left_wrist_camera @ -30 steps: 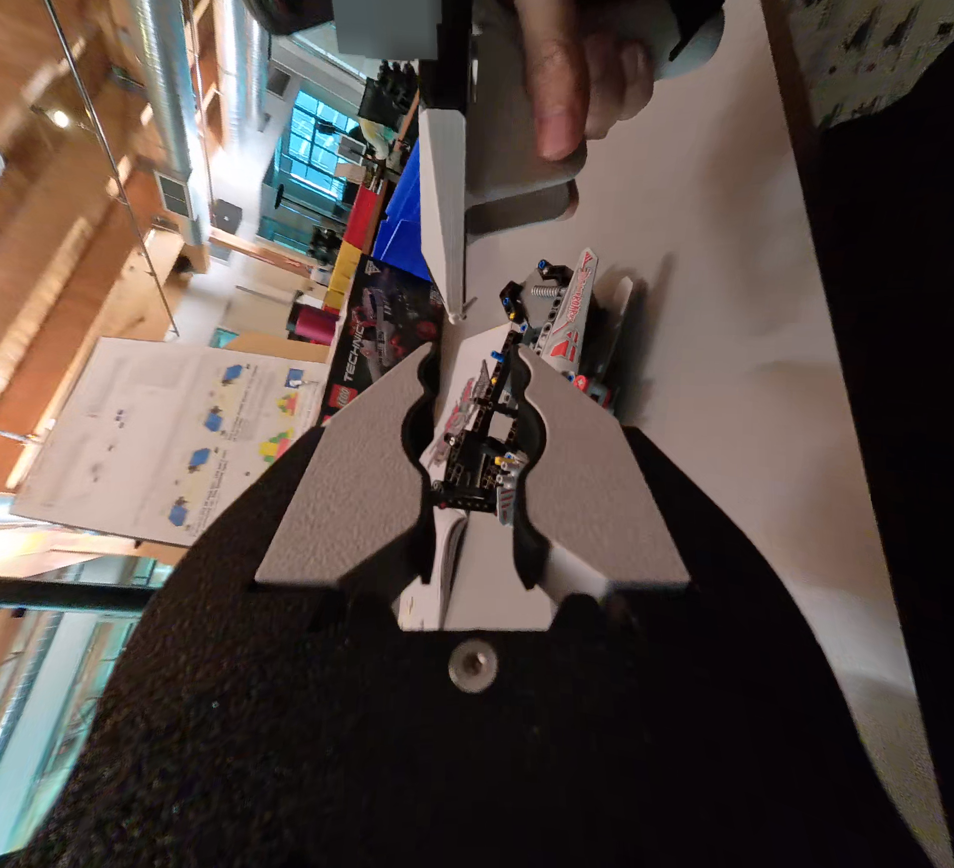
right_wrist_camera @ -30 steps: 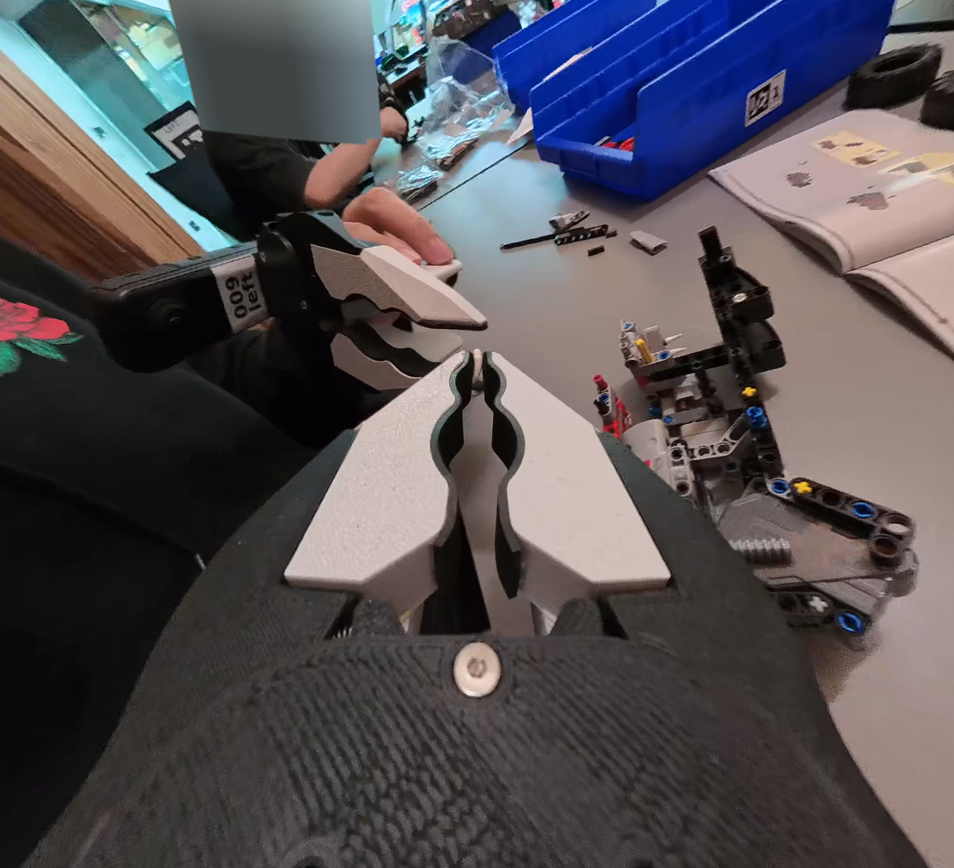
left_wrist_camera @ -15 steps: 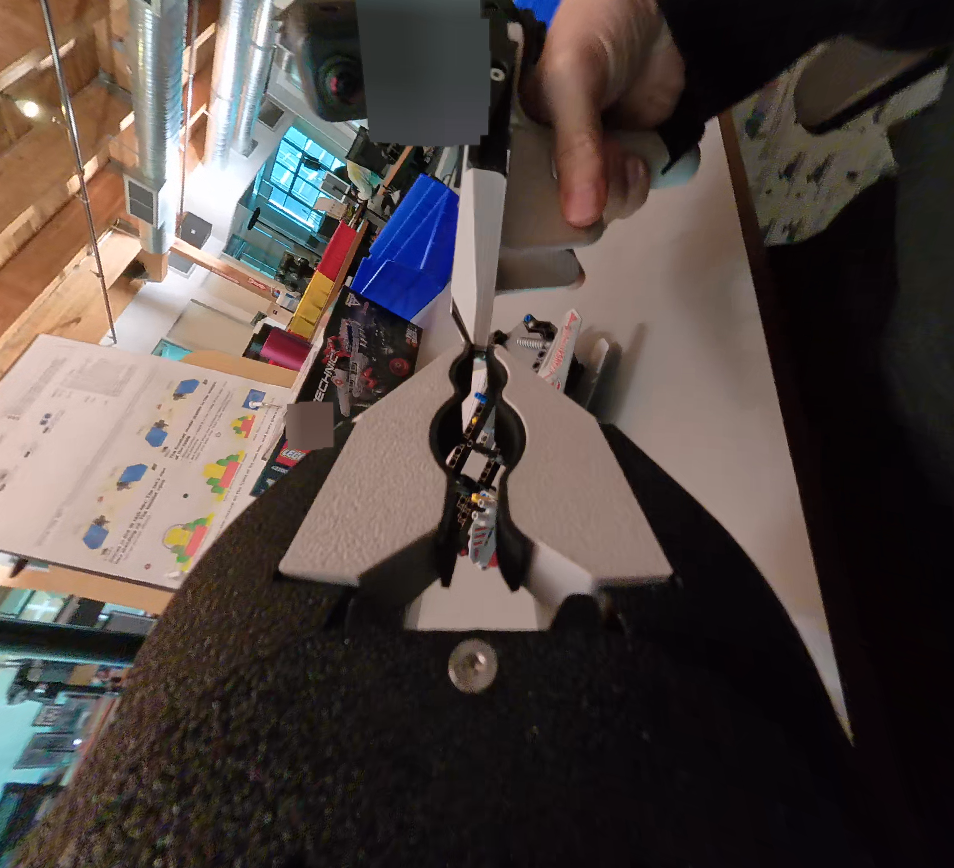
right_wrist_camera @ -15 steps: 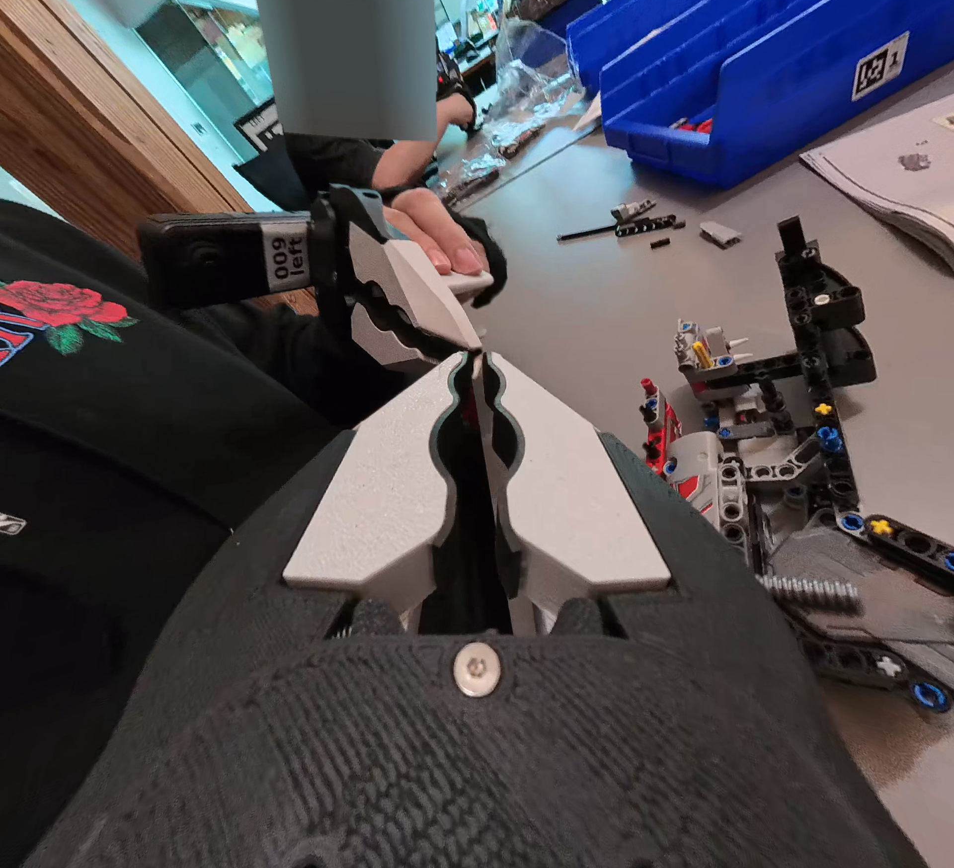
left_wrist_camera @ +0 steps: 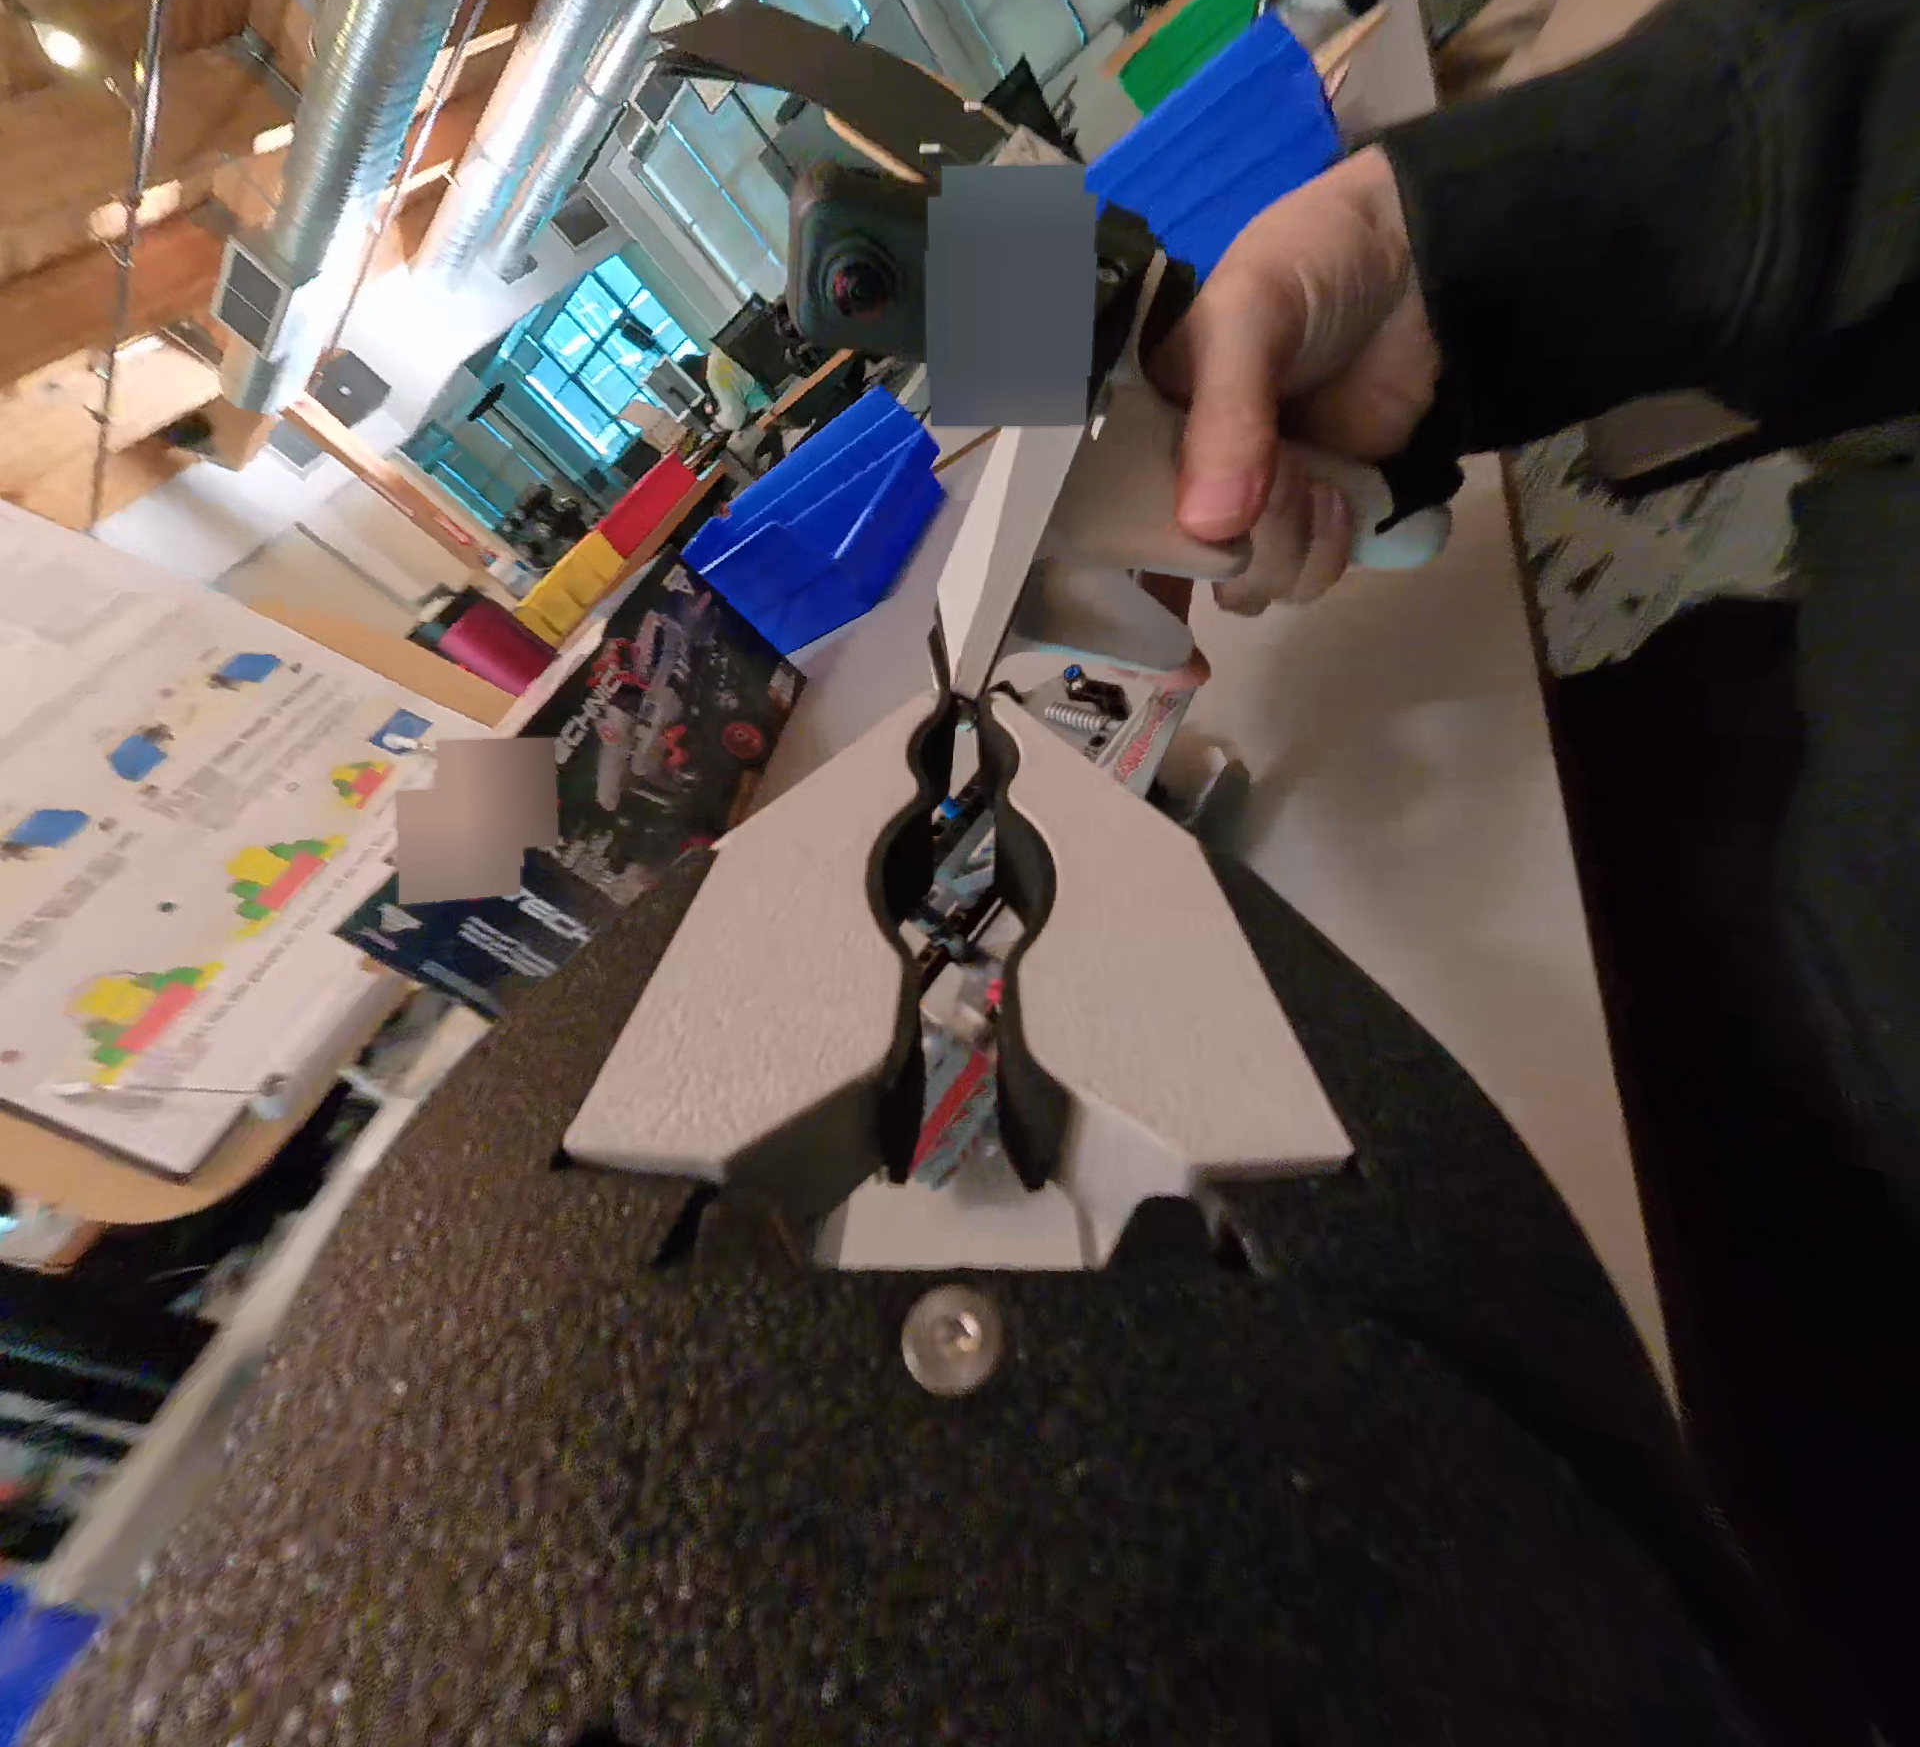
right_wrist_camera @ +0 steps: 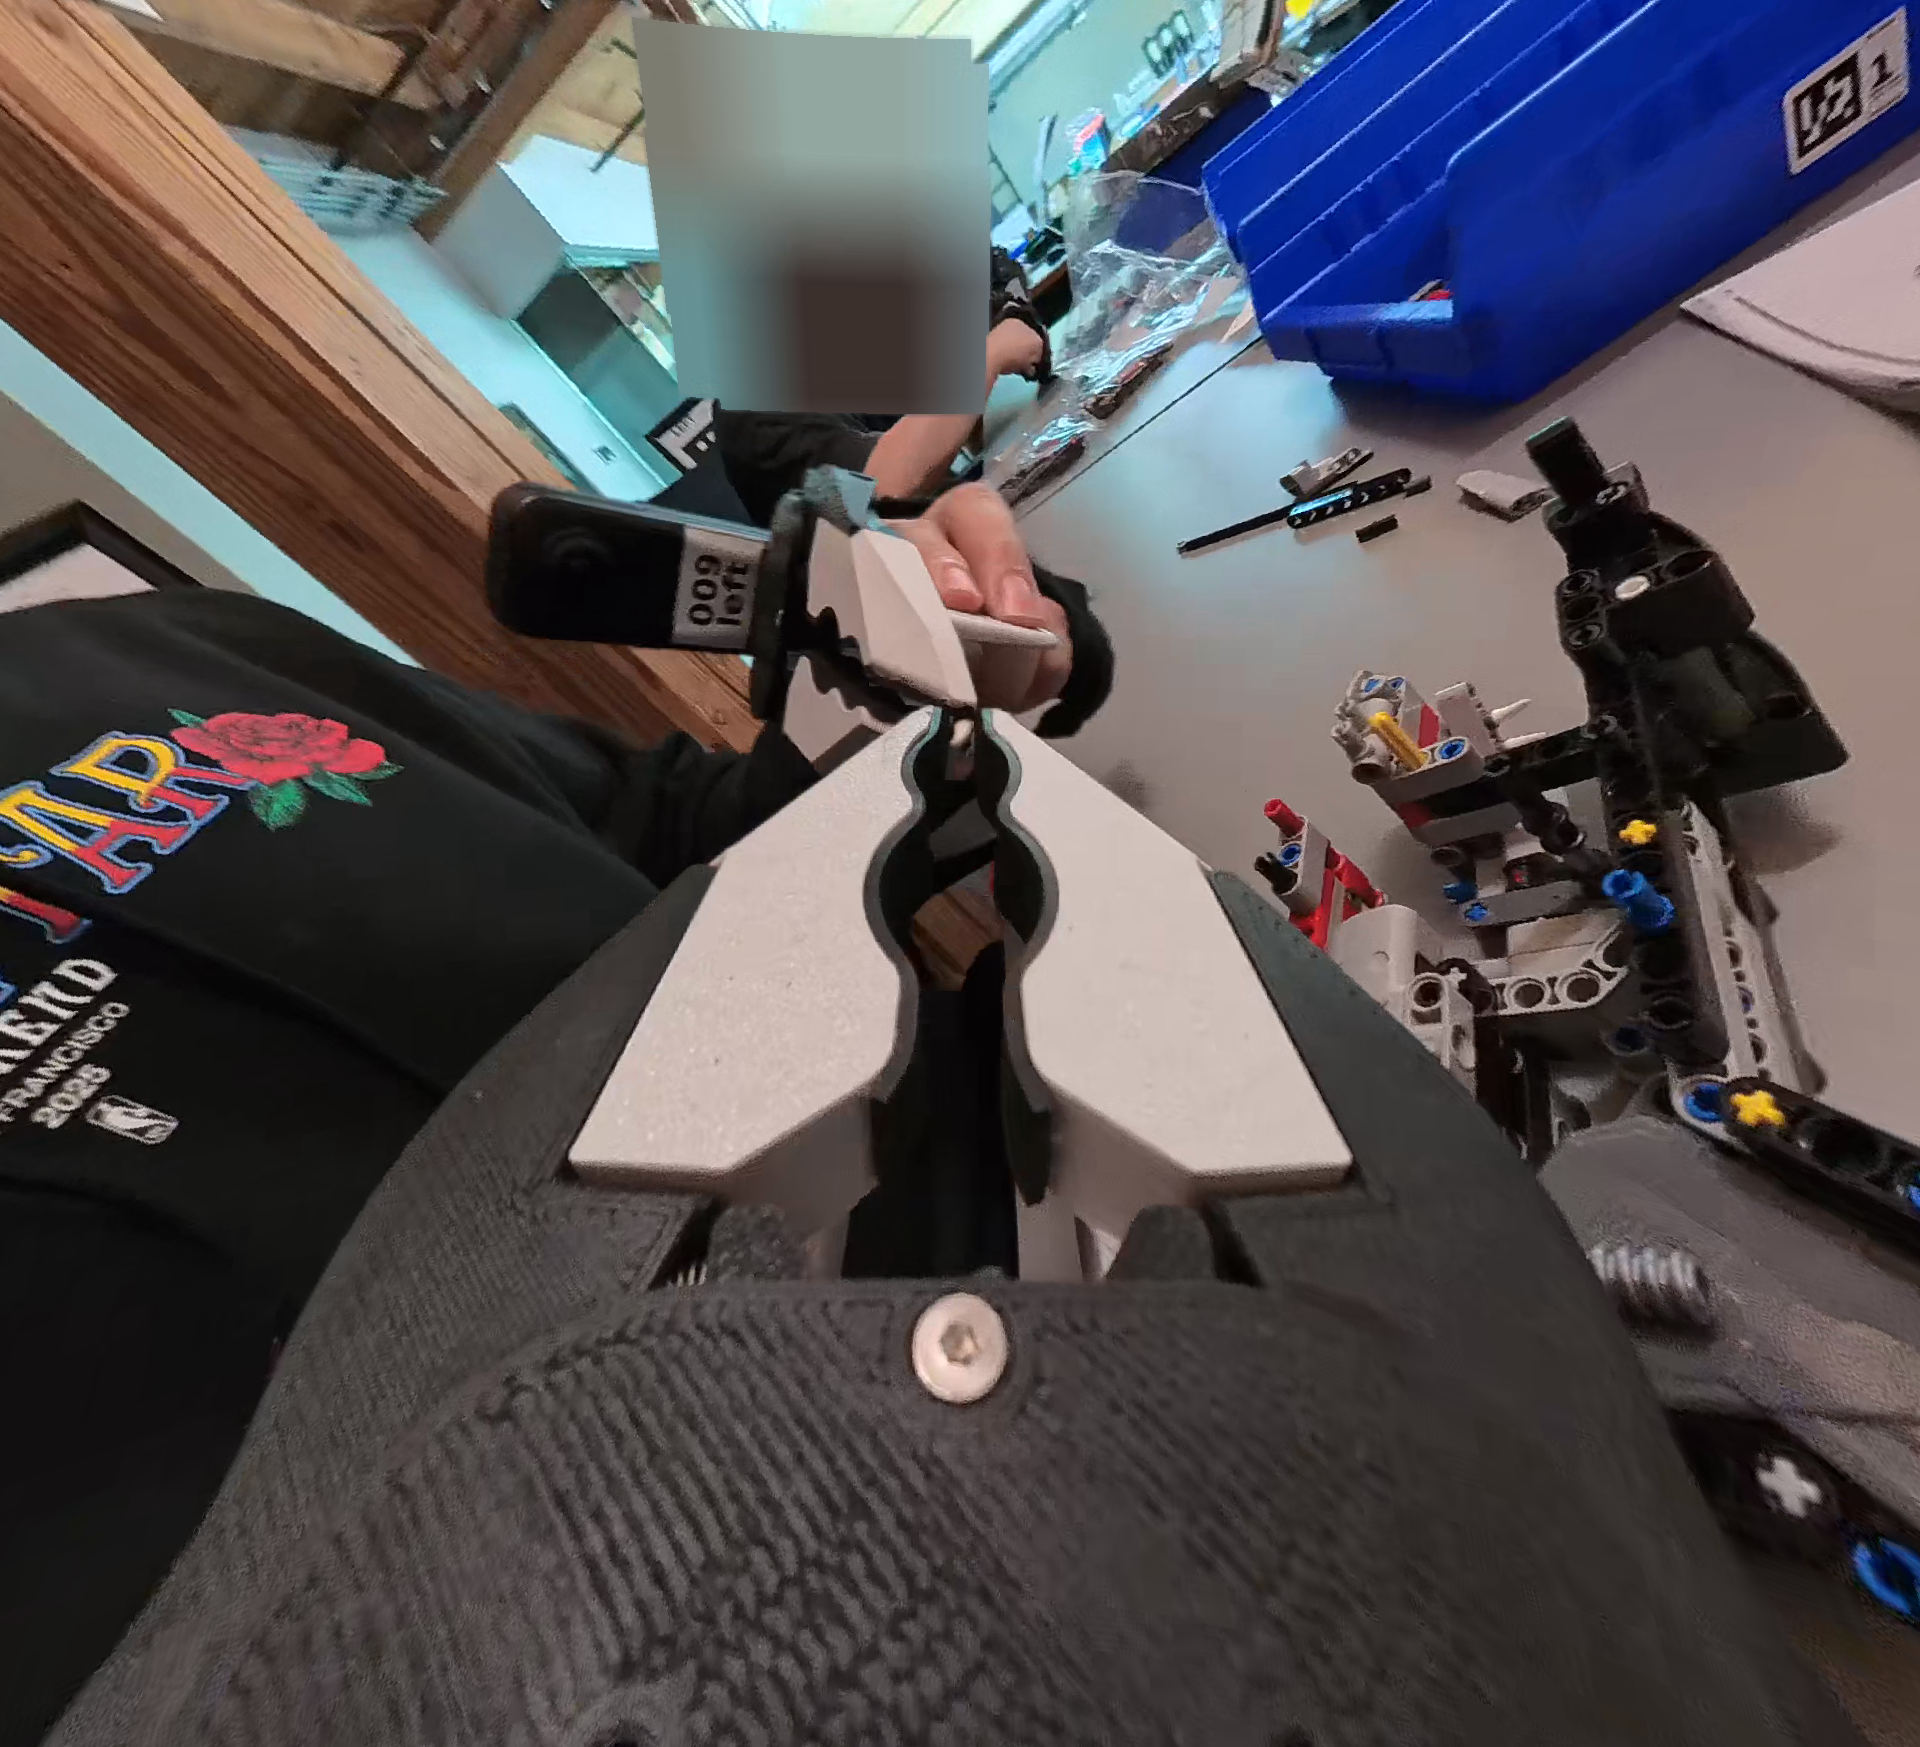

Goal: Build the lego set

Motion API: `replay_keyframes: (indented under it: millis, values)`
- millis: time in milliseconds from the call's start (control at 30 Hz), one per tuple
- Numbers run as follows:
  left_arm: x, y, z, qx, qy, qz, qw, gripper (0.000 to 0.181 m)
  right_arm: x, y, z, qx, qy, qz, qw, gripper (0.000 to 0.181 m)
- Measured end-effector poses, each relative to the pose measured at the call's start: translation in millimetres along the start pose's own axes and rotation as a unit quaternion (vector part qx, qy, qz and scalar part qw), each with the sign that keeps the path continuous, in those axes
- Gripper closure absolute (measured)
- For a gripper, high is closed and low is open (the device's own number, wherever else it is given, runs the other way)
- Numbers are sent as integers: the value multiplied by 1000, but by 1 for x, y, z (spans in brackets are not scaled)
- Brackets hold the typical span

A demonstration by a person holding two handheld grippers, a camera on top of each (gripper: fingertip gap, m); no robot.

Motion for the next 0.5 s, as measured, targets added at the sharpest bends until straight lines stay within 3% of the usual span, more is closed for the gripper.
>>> replay_keyframes:
  millis: [100,233,367,500]
  values:
    - [-2,-7,13,-57,12,4,998,181,-3,10,-2,20,17,-12,1000,179]
    - [-1,-23,30,-51,-34,-37,997,181,-8,22,-10,15,22,50,998,181]
    - [-8,-33,22,-63,3,-66,996,181,-3,8,-18,-59,11,114,992,169]
    - [-7,-29,10,-16,14,-73,997,181,3,1,-24,-52,57,71,994,170]
Point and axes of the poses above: each gripper's, where its closed fingertips meet, x out along the fingers, z out of its underside, y = z × x across the jaws, the point moved 8 cm from there along -x, back along the fingers, and after that the axes turned 4 degrees about -y, right-handed, at the moved point
